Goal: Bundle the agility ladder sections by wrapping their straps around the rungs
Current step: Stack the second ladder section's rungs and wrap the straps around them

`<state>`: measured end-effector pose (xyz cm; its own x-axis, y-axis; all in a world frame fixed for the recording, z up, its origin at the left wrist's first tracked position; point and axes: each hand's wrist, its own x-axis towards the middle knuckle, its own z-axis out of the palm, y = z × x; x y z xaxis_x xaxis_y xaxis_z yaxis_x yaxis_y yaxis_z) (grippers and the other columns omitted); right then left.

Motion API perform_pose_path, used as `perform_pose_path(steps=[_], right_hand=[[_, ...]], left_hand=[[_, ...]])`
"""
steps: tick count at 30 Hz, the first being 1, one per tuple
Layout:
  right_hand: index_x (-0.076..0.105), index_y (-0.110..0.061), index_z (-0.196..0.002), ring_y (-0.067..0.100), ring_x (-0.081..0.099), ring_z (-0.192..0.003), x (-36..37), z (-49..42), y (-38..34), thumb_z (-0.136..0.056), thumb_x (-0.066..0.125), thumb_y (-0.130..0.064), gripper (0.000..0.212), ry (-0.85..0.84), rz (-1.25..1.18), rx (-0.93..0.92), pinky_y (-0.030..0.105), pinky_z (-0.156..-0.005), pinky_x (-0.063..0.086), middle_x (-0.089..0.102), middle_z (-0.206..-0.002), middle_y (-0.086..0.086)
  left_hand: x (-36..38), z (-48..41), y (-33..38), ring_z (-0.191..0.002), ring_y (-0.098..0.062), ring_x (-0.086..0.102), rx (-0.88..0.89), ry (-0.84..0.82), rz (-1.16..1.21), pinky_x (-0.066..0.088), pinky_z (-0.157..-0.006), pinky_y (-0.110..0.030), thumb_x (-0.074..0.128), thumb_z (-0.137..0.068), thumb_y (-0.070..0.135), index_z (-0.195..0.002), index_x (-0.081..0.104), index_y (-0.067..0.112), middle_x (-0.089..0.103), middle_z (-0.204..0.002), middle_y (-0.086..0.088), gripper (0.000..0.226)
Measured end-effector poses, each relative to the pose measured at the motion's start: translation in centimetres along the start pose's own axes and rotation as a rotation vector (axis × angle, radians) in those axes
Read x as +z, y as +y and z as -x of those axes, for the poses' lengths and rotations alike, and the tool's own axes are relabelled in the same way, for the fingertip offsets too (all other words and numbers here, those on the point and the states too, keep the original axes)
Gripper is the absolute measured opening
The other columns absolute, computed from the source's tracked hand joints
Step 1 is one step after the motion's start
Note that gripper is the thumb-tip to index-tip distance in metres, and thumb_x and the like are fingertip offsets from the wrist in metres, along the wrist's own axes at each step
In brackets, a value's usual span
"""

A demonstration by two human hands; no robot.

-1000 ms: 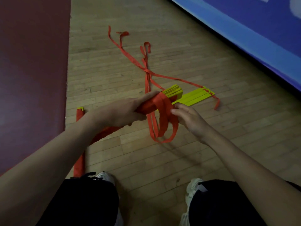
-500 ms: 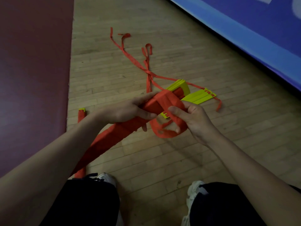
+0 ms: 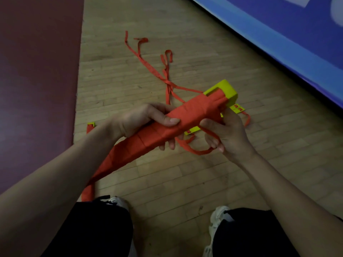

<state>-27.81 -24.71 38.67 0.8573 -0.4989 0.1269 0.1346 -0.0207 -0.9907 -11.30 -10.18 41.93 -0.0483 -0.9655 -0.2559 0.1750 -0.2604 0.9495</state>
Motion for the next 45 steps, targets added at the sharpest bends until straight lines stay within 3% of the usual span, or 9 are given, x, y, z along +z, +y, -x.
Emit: perform_pose_path(steps=[4,10,17,21,26,33,37,41,45], right_hand=[[0.051,0.020,-0.062,0.006,0.030,-0.022,0.0,0.4,-0.7,-0.064,0.080,-0.032,0.059,-0.174,-0.130,0.060,0.032,-0.038,0.010,0.040,-0.031,-0.007],[0.048,0.015,-0.061,0.005,0.029,-0.020,0.0,0.7,-1.2,-0.070,0.075,-0.008,0.037,-0.129,-0.138,0.104,0.023,-0.036,0.016,0.035,-0.028,-0.005],[0.045,-0.006,-0.059,0.005,0.024,-0.021,0.3,0.2,0.6,-0.080,0.067,-0.016,0.032,0.109,-0.191,0.333,0.017,-0.033,0.019,0.029,-0.030,-0.006],[0.049,-0.013,-0.055,0.004,0.022,-0.023,0.0,-0.4,1.4,-0.086,0.067,-0.015,0.036,0.235,-0.237,0.388,0.018,-0.034,0.016,0.028,-0.033,-0.008],[0.045,-0.015,-0.053,0.006,0.023,-0.025,-0.2,-1.1,1.4,-0.084,0.070,-0.021,0.041,0.338,-0.211,0.371,0.018,-0.034,0.020,0.029,-0.033,-0.006],[0.059,-0.003,-0.078,0.012,0.055,-0.039,-1.1,-0.9,1.7,-0.097,0.053,-0.021,0.027,0.057,-0.150,0.508,0.021,-0.042,0.048,0.061,-0.055,0.006],[0.062,0.003,-0.104,0.017,0.070,-0.065,-1.7,-0.3,1.9,-0.097,0.049,-0.011,0.020,-0.123,-0.123,0.577,0.031,-0.064,0.058,0.073,-0.091,0.017],[0.064,-0.004,-0.093,0.012,0.068,-0.057,-1.1,0.1,1.7,-0.092,0.056,-0.008,0.009,-0.121,-0.002,0.500,0.024,-0.056,0.055,0.071,-0.067,0.003],[0.065,-0.006,-0.080,0.003,0.050,-0.039,-0.6,-0.1,1.5,-0.089,0.062,-0.012,0.011,0.045,0.045,0.378,0.015,-0.039,0.042,0.057,-0.048,-0.005]], left_hand=[[0.1,-0.3,-0.4,-0.056,-0.028,0.066,-0.082,-0.138,0.112,0.054,-0.051,-0.030,0.081,-0.065,0.034,-0.093,0.065,0.001,0.066,-0.079,-0.018,0.046],[0.3,-0.7,-1.6,-0.052,-0.022,0.063,-0.133,-0.207,0.199,0.052,-0.049,-0.026,0.074,-0.072,0.038,-0.097,0.067,0.005,0.064,-0.077,-0.012,0.042],[2.3,-1.6,-1.9,-0.071,-0.012,0.060,-0.217,0.186,-0.477,0.052,-0.066,-0.025,0.080,-0.075,0.038,-0.106,0.055,0.023,0.060,-0.085,0.005,0.043],[3.1,-2.8,-4.8,-0.082,-0.020,0.053,-0.063,0.429,-1.090,0.030,-0.061,-0.023,0.074,-0.081,0.038,-0.111,0.039,0.013,0.047,-0.087,0.005,0.053],[3.3,-3.4,-5.5,-0.090,-0.025,0.053,0.234,0.530,-1.155,0.026,-0.066,-0.015,0.061,-0.091,0.031,-0.131,0.040,0.006,0.048,-0.116,-0.009,0.052],[2.3,-3.3,-4.7,-0.112,-0.036,0.055,-0.013,0.557,-1.427,0.037,-0.074,-0.033,0.045,-0.098,0.042,-0.144,0.030,0.016,0.048,-0.140,-0.006,0.055],[1.3,-3.0,-5.1,-0.107,-0.039,0.057,-0.014,0.573,-1.346,0.046,-0.080,-0.040,0.048,-0.097,0.040,-0.140,0.033,0.013,0.054,-0.130,-0.013,0.052],[0.8,-2.8,-4.6,-0.097,-0.034,0.059,-0.007,0.574,-1.241,0.034,-0.066,-0.029,0.053,-0.096,0.036,-0.134,0.039,0.010,0.061,-0.111,-0.015,0.048],[0.3,-2.1,-3.4,-0.057,-0.014,0.059,-0.048,0.533,-0.846,0.041,-0.046,-0.013,0.058,-0.095,0.028,-0.116,0.049,0.016,0.059,-0.075,-0.005,0.027]])
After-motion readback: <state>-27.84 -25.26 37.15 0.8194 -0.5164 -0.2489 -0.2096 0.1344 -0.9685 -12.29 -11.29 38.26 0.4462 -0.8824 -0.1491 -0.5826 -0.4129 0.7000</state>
